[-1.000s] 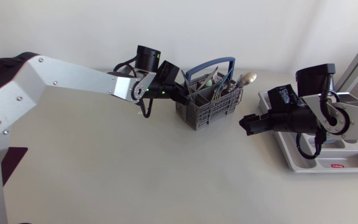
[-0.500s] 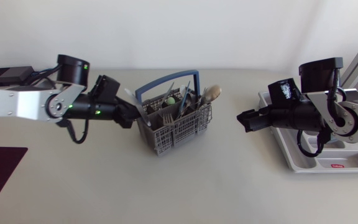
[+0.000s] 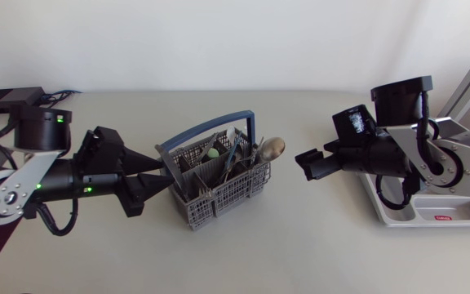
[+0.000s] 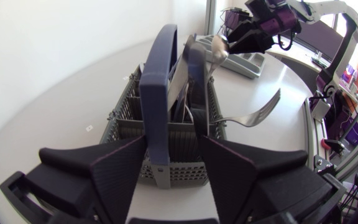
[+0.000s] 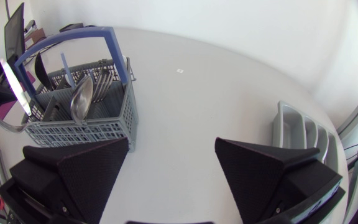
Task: Sort the cutlery from the basket into the organizer compartments.
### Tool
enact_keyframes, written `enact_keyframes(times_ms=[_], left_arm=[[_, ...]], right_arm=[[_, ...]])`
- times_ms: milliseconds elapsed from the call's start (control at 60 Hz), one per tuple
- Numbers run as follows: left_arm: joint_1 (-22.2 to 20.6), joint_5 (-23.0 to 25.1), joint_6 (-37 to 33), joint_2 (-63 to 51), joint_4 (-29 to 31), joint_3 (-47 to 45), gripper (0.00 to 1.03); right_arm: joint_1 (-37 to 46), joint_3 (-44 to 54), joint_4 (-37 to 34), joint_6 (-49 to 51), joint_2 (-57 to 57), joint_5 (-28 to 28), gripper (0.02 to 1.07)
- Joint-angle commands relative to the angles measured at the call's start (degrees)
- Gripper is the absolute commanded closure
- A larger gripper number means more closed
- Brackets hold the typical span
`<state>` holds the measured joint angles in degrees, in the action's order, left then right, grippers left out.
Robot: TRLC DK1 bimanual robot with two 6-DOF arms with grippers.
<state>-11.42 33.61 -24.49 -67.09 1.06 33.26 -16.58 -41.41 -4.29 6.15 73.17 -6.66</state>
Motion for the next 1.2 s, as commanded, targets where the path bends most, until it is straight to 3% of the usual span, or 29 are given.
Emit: enact_keyframes(times_ms=[0,100,200,250,350,567,683,817,1183], left_arm=[[-0.2,0.1,-0.6,4.8,0.5,-2.4,0.14],[1.0,-1.1,-1.7,9.2,4.3,-2.7,0.14],[4.0,-1.1,-3.1,11.2,7.6,-2.8,0.20],[5.6,-1.1,-4.3,11.7,8.2,-3.6,0.27],[8.9,-1.0,-6.4,11.6,8.1,-5.5,0.43],[12.3,-1.0,-7.9,5.9,3.0,-7.8,0.85],[11.9,-0.8,-7.0,-1.2,-1.5,-7.1,0.99],[9.9,-0.7,-3.6,-10.9,-7.7,-4.0,1.00],[4.6,0.1,5.0,-22.6,-13.8,6.0,1.00]], right_arm=[[-0.4,0.1,-0.1,-1.1,0.1,0.4,0.07],[-0.1,-0.8,-0.7,-1.3,2.2,0.3,0.08],[1.1,-2.1,-0.7,-1.4,4.4,-1.0,0.17],[1.8,-2.9,-0.7,-1.8,5.7,-2.0,0.18],[2.4,-5.2,-0.8,-2.9,8.7,-3.3,0.32],[3.3,-11.9,-0.8,-8.1,16.6,-10.0,0.92],[3.2,-15.5,-1.2,-10.9,21.8,-12.2,0.95],[3.5,-19.5,-2.6,-12.7,27.6,-16.6,0.96],[1.5,-18.2,-4.2,-14.1,26.9,-24.6,0.97]])
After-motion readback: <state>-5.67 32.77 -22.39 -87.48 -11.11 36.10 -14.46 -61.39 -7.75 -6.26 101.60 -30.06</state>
